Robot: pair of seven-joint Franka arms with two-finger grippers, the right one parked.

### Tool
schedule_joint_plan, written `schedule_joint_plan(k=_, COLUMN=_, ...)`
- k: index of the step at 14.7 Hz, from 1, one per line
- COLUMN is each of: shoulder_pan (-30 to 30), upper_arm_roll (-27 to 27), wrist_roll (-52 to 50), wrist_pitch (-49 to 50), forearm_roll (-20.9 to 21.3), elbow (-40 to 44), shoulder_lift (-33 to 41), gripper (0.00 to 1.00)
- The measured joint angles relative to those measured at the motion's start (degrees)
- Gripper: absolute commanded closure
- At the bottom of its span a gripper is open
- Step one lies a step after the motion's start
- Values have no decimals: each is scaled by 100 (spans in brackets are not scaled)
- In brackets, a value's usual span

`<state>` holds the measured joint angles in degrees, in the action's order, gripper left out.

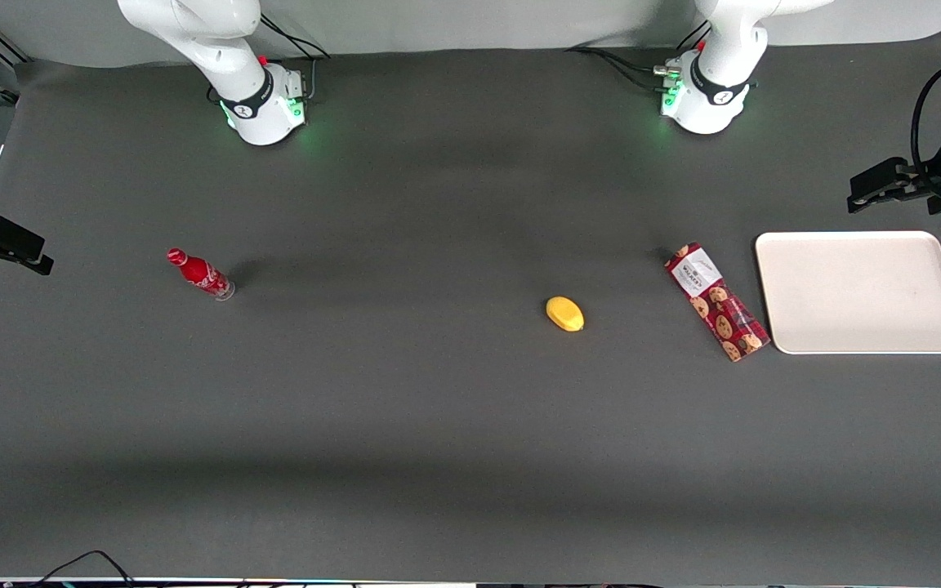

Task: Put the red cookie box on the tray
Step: 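Move the left gripper down over the red plaid cookie box, then close the left gripper on the cookie box and lift it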

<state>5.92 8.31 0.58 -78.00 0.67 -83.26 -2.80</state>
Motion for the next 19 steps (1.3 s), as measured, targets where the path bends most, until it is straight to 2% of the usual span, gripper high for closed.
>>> schedule_joint_plan(k=7, shoulder_pan=1, upper_arm_roll=-7, wrist_roll=11, wrist_pitch=0, forearm_roll=23, elbow=-25, shoulder_lift=-47, gripper=0)
schedule_joint_plan(k=12, shoulder_pan=-1, upper_arm_roll=-6, wrist_roll=-1610, wrist_pitch=-275, forearm_roll=12, elbow=-328, shoulder_lift=-719, gripper=0)
schedule_joint_plan(k=15, shoulder_pan=-3, upper_arm_roll=2, wrist_roll=-2277, wrist_pitch=-1290, forearm_roll=8, elbow=-1207, shoulder_lift=-1081, gripper=0)
schedule_joint_plan(k=19, shoulder_pan=-13, upper_arm_roll=36, wrist_roll=-2551, wrist_pitch=-3022, forearm_roll=-3, elbow=-2735, shoulder_lift=-1136, gripper=0)
